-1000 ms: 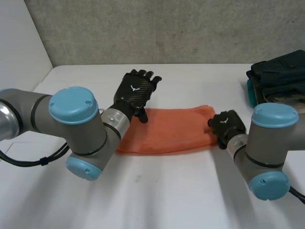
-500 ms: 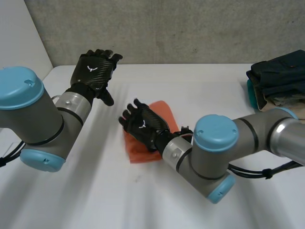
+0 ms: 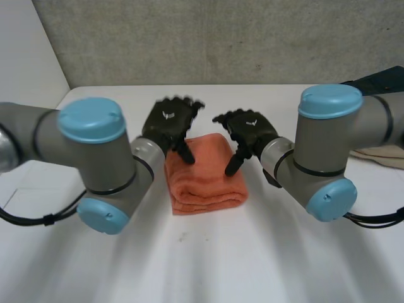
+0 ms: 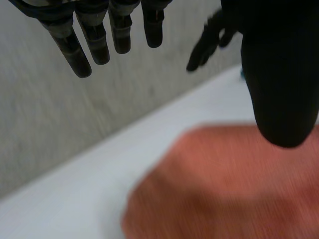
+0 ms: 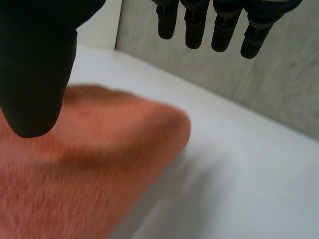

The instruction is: Fold the laundry.

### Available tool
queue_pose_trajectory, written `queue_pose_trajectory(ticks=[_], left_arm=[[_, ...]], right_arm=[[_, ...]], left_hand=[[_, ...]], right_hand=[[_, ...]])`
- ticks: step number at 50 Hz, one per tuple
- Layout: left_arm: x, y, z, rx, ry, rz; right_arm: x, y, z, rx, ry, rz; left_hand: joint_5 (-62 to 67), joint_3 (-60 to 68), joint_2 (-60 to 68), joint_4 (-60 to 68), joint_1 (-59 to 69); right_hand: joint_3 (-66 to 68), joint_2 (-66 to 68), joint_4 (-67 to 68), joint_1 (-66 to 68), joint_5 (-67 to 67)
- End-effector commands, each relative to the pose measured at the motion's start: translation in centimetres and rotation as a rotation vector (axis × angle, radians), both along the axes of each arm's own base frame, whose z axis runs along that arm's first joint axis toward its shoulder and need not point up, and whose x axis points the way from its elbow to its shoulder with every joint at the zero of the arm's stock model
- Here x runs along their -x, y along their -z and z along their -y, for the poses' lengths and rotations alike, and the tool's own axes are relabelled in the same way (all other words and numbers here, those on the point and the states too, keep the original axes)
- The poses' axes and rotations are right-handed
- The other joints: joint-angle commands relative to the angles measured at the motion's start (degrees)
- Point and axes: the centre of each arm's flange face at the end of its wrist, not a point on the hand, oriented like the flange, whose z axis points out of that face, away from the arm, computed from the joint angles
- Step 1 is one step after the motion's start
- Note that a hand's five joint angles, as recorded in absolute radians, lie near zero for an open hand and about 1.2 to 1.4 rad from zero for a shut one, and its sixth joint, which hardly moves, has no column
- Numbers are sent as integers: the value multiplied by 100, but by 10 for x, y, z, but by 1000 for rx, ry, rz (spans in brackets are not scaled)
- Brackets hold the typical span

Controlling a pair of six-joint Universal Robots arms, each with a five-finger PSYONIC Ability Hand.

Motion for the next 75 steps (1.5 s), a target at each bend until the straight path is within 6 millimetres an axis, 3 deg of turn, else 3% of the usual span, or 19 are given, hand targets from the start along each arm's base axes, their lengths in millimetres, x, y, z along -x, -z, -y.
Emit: queue_pose_trajectory(ticks=[1, 6, 11, 12, 17, 21, 26, 29, 31, 35, 38, 45, 56, 62, 64, 65, 71, 75], left_arm=[[-15, 53, 5, -206, -138, 197], [-18, 61, 3, -234, -140, 224], [-18, 54, 1, -226, -135, 217], [-18, 51, 1, -220, -134, 209], [-19, -9, 6, -104, -91, 98], [-20, -45, 11, -22, -8, 17], [-23, -73, 14, 46, 109, -49], [-17, -84, 6, 62, 237, -73], [-14, -88, 1, 66, 309, -82], [-7, -89, -12, 53, 451, -94], [-4, -89, -19, 37, 496, -96], [-3, -91, -24, 31, 505, -102], [0, -89, -28, 24, 515, -100], [1, -89, -28, 24, 518, -101], [0, -89, -28, 24, 517, -101], [0, -90, -28, 26, 515, -101], [-1, -96, -23, 50, 509, -107], [0, -106, -22, 80, 509, -121]], right_arm=[[1, 38, 15, -105, 16, -73], [5, 51, 18, -158, 24, -123], [7, 38, 19, -99, 11, -158], [8, 25, 18, -52, 4, -178], [10, -4, 7, 74, -11, -234], [14, -20, 1, 208, 19, -237], [12, -12, -28, 306, -13, -223], [6, 6, -55, 323, -75, -238], [2, 21, -72, 319, -117, -252], [0, 43, -84, 288, -149, -266], [-2, 60, -83, 272, -167, -275], [-12, 79, -71, 315, -158, -260], [-30, 79, -49, 393, -148, -208], [-39, 77, -39, 430, -149, -201], [-41, 75, -37, 441, -150, -196], [-44, 74, -34, 451, -153, -188], [-54, 51, -24, 512, -156, -129], [-56, 10, -3, 595, -105, -46]], left_hand=[[-244, -187, -165, -133, -77], [-228, -171, -148, -116, -60], [-177, -120, -97, -65, -9], [-194, -137, -114, -82, -26], [-282, -225, -203, -171, -115], [-282, -225, -203, -171, -115], [-282, -225, -203, -171, -115], [-282, -225, -203, -171, -115], [-282, -225, -203, -171, -115], [-282, -225, -203, -171, -115], [-282, -225, -203, -171, -115], [-282, -225, -203, -171, -115], [-282, -225, -203, -171, -115], [-282, -225, -203, -171, -115], [-282, -225, -203, -171, -115], [-282, -225, -203, -171, -115], [-282, -225, -203, -171, -115], [-278, -221, -198, -166, -111]], right_hand=[[-186, -225, -210, -260, -244], [-186, -225, -210, -260, -244], [-186, -225, -210, -260, -244], [-186, -225, -210, -260, -244], [-186, -225, -210, -260, -244], [-186, -225, -210, -260, -244], [-186, -225, -210, -260, -244], [-186, -225, -210, -260, -244], [-186, -225, -210, -260, -244], [-186, -225, -210, -260, -244], [-186, -225, -210, -260, -244], [-186, -225, -210, -260, -244], [1168, 1128, 1143, 1093, 1110], [2713, 2673, 2688, 2638, 2655], [4655, 4616, 4631, 4581, 4597], [6793, 6753, 6768, 6718, 6735], [6814, 6775, 6790, 6740, 6756], [6814, 6775, 6790, 6740, 6756]])
